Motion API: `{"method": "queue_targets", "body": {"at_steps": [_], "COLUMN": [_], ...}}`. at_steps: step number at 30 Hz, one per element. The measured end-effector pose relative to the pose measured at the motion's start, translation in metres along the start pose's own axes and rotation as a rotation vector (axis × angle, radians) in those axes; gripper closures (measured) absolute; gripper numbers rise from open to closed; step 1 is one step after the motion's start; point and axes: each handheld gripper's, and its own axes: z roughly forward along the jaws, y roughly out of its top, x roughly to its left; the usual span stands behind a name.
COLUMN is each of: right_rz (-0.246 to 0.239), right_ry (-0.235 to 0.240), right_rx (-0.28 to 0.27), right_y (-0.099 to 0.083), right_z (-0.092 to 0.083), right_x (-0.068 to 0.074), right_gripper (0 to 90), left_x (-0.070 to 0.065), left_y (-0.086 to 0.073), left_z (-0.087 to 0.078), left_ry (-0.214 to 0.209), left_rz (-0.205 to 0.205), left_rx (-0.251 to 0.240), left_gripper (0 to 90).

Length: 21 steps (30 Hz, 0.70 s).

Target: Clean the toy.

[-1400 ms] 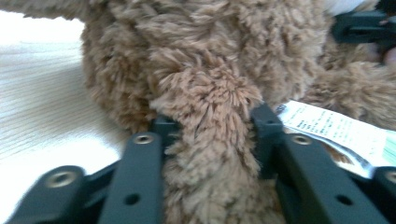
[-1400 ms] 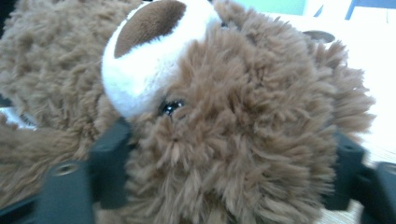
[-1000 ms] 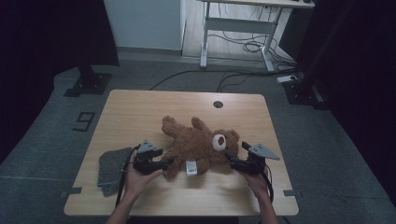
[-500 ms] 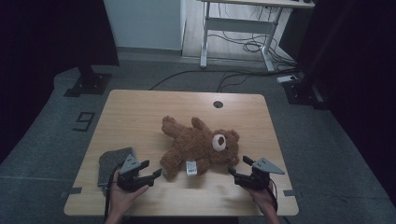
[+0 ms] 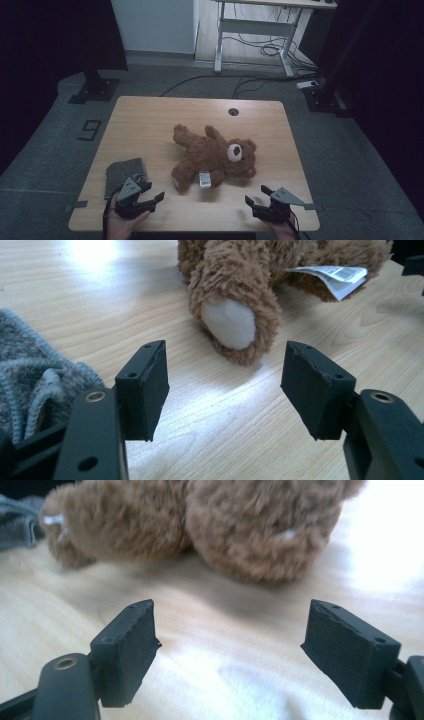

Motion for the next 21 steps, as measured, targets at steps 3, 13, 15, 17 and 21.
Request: {"method": "queue_targets", "body": {"at_steps": [3,13,15,17,21], "right_rz": [-0.010,-0.018,-0.020,-0.023,-0.023], "right_ry": [-0.008,-0.011,-0.012,-0.012,-0.008], "right_rx": [0.036,0.035,0.033,0.030,0.028], "right_y": [-0.0008,-0.0012,-0.0011,-0.0009,-0.0004], "right_z": [0.0038,0.0057,0.0060,0.0063,0.0071], "right_x": [0.0014,-0.0004,-0.0006,-0.0008,-0.0017], "right_gripper": [20.3,20.3,20.3,20.3,20.3], "left_x": [0.0017,0.0060,0.0061,0.0061,0.0055], "left_y": [-0.0014,-0.0028,-0.0029,-0.0030,-0.0038], "left_z": [0.0018,0.0017,0.0017,0.0017,0.0022], "left_ry": [0.002,0.004,0.002,-0.001,-0.004], "left_rz": [0.000,-0.014,-0.012,-0.012,-0.017], "left_rx": [0.014,0.020,0.021,0.022,0.021], "left_gripper": [35.6,35.8,35.8,35.7,35.5]}}
